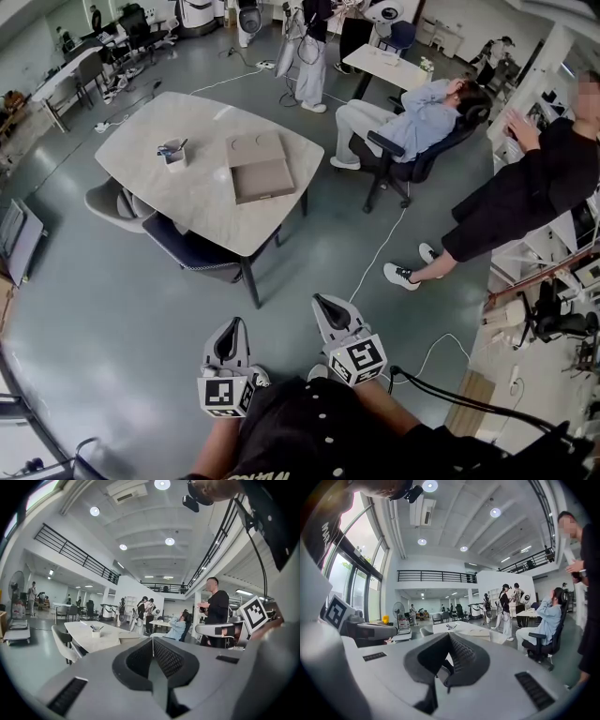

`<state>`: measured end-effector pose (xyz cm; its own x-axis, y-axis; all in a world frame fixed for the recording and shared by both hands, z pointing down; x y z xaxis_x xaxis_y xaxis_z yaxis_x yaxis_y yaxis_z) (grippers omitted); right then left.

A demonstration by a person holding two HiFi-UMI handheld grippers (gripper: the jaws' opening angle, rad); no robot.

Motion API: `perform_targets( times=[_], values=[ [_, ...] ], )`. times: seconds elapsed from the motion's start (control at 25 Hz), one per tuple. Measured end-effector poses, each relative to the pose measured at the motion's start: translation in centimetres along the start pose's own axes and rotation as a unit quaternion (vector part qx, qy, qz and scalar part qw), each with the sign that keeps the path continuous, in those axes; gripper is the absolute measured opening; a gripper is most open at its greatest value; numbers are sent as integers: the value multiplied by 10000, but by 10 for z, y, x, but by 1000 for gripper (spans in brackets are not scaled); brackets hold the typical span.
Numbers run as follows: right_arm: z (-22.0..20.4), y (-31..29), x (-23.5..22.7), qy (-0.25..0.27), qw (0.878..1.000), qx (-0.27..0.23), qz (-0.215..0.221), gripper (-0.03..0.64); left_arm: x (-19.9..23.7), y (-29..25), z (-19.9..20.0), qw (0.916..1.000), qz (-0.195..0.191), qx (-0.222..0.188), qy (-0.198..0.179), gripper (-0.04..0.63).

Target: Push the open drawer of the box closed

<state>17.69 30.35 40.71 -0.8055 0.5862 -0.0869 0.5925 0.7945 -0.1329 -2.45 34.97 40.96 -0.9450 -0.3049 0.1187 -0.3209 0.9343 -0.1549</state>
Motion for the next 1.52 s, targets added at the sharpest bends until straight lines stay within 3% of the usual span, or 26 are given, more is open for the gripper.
perform_targets(
  times=[0.8,1.2,1.52],
  values=[
    [-10,-31,56,-206,9989,57,-408,-3,62,23,3,9991,-412,45,-79,17],
    [-11,-62,40,-218,9989,48,-419,-2,80,-4,1,9991,-422,33,-2,17],
    [1,-127,-3,-230,9991,-11,-343,-2,105,-68,13,9997,-262,14,-18,17]
  ],
)
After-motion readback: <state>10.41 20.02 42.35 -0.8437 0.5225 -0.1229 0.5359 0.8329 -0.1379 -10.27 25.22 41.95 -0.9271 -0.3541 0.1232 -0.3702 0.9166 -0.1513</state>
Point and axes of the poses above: the fingertips, and each gripper's own axes: y backward along the fingers, x to its left, z out of its top, the point moved 4 cm from there along y, backward along the fingers, and after that the axes turned 1 degree about -y, right-handed, at the moved point
